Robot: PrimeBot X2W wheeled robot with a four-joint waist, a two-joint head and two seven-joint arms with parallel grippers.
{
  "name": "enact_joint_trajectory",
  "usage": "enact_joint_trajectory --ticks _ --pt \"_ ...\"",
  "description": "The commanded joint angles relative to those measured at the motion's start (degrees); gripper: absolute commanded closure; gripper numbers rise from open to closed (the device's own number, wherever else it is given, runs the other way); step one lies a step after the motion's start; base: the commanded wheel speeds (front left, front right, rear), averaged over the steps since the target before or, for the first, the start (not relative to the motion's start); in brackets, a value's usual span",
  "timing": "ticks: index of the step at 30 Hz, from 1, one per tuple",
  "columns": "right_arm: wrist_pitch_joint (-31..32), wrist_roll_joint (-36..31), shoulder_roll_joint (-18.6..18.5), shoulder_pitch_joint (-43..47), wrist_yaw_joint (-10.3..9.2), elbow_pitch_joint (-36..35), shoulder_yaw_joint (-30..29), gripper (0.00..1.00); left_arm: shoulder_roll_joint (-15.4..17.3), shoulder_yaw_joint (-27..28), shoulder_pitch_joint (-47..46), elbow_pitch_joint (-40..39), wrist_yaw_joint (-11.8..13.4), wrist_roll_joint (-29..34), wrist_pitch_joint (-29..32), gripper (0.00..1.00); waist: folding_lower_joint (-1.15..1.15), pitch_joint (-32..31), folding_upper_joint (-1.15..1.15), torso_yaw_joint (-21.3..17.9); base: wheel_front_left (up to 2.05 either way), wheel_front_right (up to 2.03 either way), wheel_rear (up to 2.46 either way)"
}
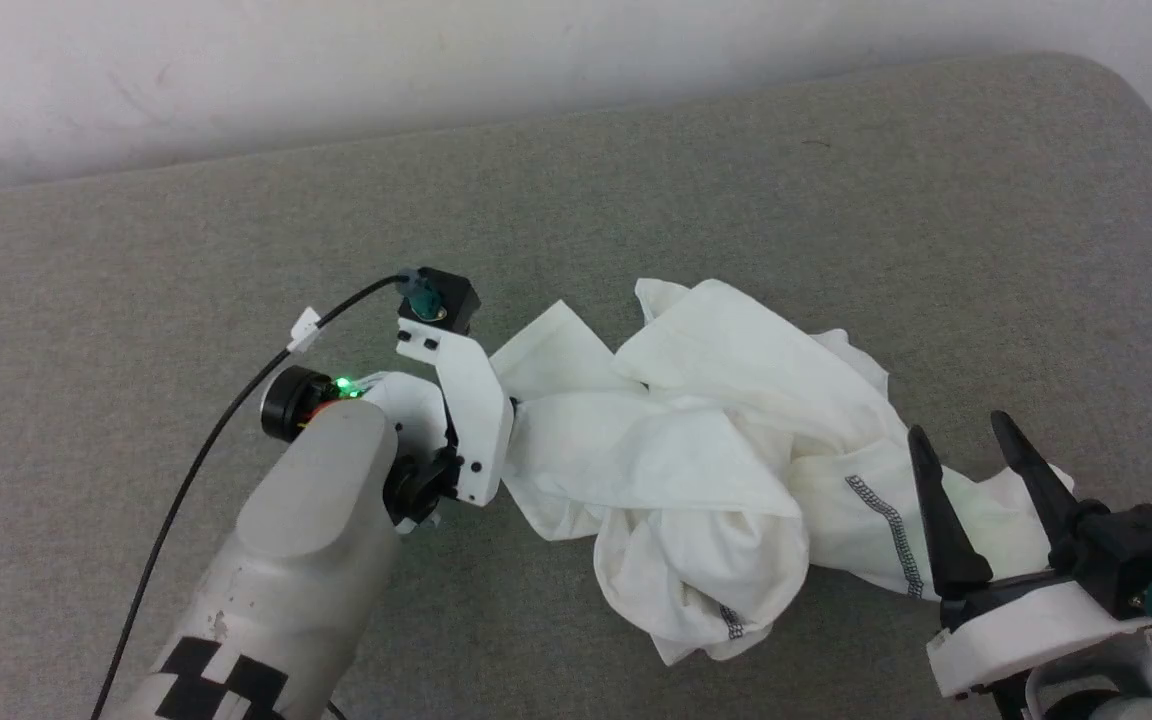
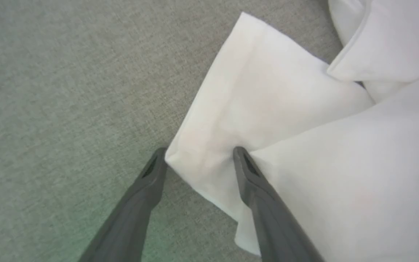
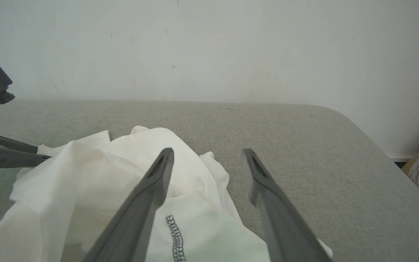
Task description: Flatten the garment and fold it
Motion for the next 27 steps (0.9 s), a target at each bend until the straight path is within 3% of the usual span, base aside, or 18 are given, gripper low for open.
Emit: enact_joint_trajectory --ticks 1,3,8,12,16,20,24,27 --pt "-0.42 0.46 0.14 -0.85 -0.05 0.5 -0.22 0.0 -0.59 -2.17 1.73 2.08 -0.83 -1.02 1.38 1.0 0.01 0.6 0.0 -1.12 0.0 0.0 0.0" --pt "-0.59 0.8 0.14 -0.79 -0.05 0.9 -0.54 0.0 -0.08 -3.58 1.92 2.05 -0.85 -2.04 0.87 1.0 0.01 0.03 0.0 -0.88 0.0 0.0 0.0" --pt "-0.37 1.04 0.14 -0.06 -0.05 1.21 -1.18 0.0 3.48 -2.66 2.83 -1.16 -0.75 -2.91 -7.49 1.0 0.01 -2.36 0.0 0.77 0.0 0.0 0.0" --pt "-0.05 0.95 0.14 1.28 -0.05 0.93 -2.18 0.0 8.22 0.67 6.36 -8.28 2.21 -3.13 -13.44 1.0 0.01 -4.7 0.0 3.09 0.0 0.0 0.0" --pt "0.36 1.13 0.14 2.79 -0.05 0.58 -2.93 0.0 14.46 6.05 14.93 -19.06 8.08 -4.83 -14.88 1.0 0.01 -6.58 0.0 5.38 0.0 0.0 0.0" --pt "0.57 1.51 0.14 3.87 -0.05 0.25 -3.39 0.0 19.9 13.42 28.45 -31.23 16.73 -7.64 -14.04 1.0 0.01 -7.76 0.0 7.3 0.0 0.0 0.0" --pt "0.91 1.64 0.14 4.67 -0.05 -0.35 -3.81 0.0 23.07 21.37 42.61 -39.77 24.98 -10.18 -13.84 1.0 0.01 -8.17 0.0 8.62 0.0 0.0 0.0" --pt "1.15 1.64 0.14 4.94 -0.05 -0.65 -3.94 0.0 24.06 26.4 50.65 -42.11 28.01 -12.25 -14.52 1.0 0.01 -8.28 0.0 9.12 0.0 0.0 0.0"
